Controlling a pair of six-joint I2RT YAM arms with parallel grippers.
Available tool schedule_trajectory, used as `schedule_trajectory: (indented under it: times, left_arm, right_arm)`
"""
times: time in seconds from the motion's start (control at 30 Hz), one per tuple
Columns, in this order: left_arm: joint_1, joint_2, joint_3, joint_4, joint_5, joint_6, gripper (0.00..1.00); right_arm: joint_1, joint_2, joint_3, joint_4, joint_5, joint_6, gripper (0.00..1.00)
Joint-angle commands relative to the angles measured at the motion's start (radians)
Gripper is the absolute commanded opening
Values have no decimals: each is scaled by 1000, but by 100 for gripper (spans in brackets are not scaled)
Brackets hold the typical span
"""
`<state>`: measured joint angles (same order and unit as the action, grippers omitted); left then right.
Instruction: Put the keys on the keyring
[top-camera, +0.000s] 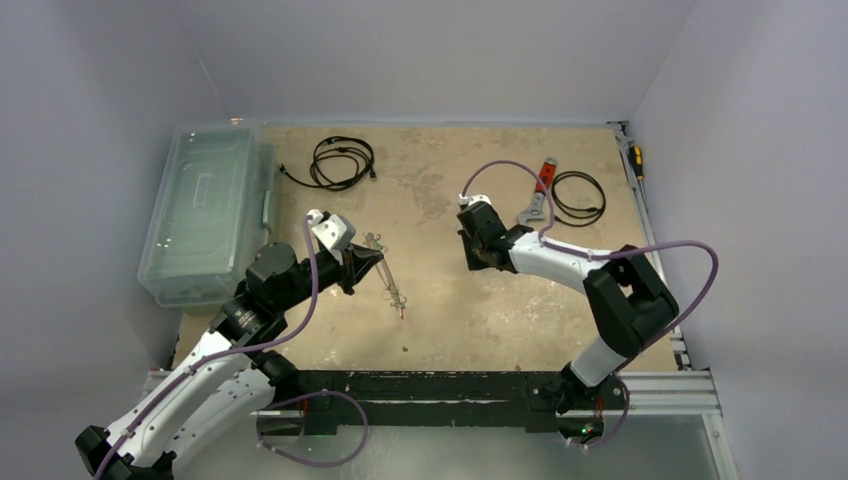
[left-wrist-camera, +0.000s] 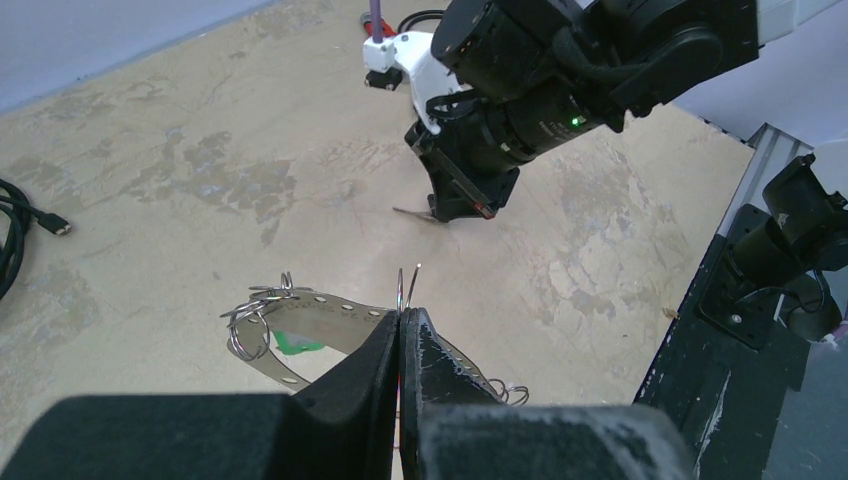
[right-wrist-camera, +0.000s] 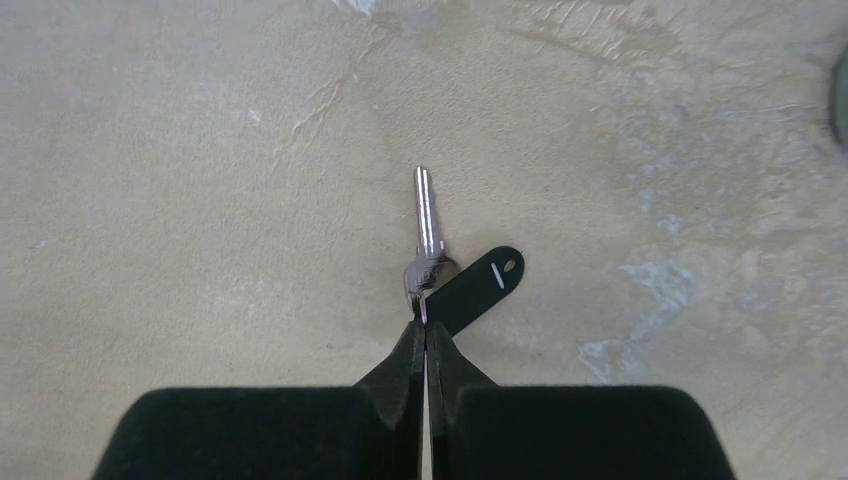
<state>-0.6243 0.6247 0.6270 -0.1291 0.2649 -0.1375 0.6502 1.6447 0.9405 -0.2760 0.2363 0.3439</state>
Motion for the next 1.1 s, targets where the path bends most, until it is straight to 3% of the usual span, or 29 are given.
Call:
schedule_trajectory:
  times: [0.0, 0.27, 0.57, 0.9, 1.07]
  left_arm:
    - [-2, -5, 54, 52, 14, -1, 0]
    - [-1, 2, 53, 56, 25, -2, 0]
    - [-2, 5, 47, 73, 55, -10, 0]
    - [-6, 9, 37, 97, 87, -25, 0]
    - [-10, 9, 37, 98, 92, -27, 0]
  right_arm:
    - [6, -133, 35, -21, 80, -20, 0]
    - [9, -334, 34, 19, 63, -99, 0]
    - [23, -574, -30, 123, -86, -212, 0]
    - [38, -655, -74, 217, -481, -313, 0]
    - [62, -654, -74, 216, -570, -338, 0]
